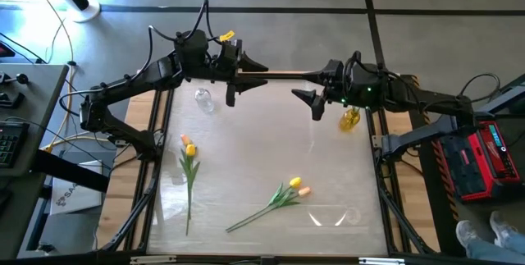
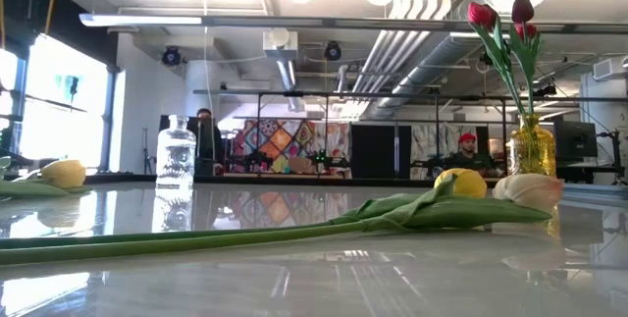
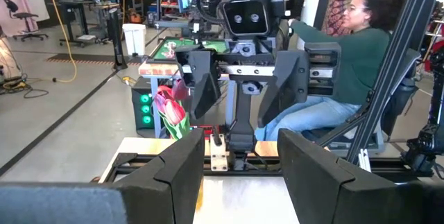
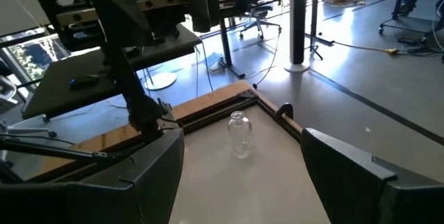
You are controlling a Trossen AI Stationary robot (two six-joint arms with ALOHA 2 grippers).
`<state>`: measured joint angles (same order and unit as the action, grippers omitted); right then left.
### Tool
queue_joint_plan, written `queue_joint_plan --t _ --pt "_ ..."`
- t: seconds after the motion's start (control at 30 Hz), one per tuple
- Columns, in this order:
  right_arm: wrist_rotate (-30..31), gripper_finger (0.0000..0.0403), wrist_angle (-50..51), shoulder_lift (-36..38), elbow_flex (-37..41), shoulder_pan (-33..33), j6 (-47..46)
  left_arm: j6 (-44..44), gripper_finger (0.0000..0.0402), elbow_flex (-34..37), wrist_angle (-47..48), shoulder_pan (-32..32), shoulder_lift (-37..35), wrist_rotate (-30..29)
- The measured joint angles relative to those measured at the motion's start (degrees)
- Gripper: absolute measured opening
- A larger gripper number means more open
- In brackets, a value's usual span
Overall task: Sort flowers into vase by color
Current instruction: Put the bottom light pink tulip into the transparent vase
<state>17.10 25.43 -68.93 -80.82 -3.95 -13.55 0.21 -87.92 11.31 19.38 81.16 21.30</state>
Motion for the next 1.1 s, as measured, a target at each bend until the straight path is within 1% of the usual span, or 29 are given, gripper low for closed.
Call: queue_joint_plan --t 0.4,0.53,0.63,0.87,0.97,1.1 --pt "-0.03 0.0279 0.00 0.00 0.00 0.00 0.77 0.00 0.0172 0.00 0.00 -0.01 0.00 0.02" --pt "-2.54 0.0279 0.09 0.00 0.00 0.00 1.05 0.00 0.0172 0.00 0.00 -0.02 -0.01 0.00" --pt "-3.19 0.0279 0.50 0.00 0.00 0.51 1.29 0.00 0.0172 0.00 0.00 -0.01 0.00 0.01" --pt "-4.06 0.0279 4.38 0.02 0.00 4.17 3.12 0.00 0.0172 0.00 0.00 0.00 0.00 0.02" --pt "-2.73 0.0279 5.56 0.02 0.00 6.46 3.85 0.00 0.0172 0.00 0.00 -0.02 -0.01 0.02" --pt "-0.75 0.0279 6.37 0.02 0.00 7.90 4.88 0.00 0.0172 0.00 0.00 -0.02 0.00 0.00"
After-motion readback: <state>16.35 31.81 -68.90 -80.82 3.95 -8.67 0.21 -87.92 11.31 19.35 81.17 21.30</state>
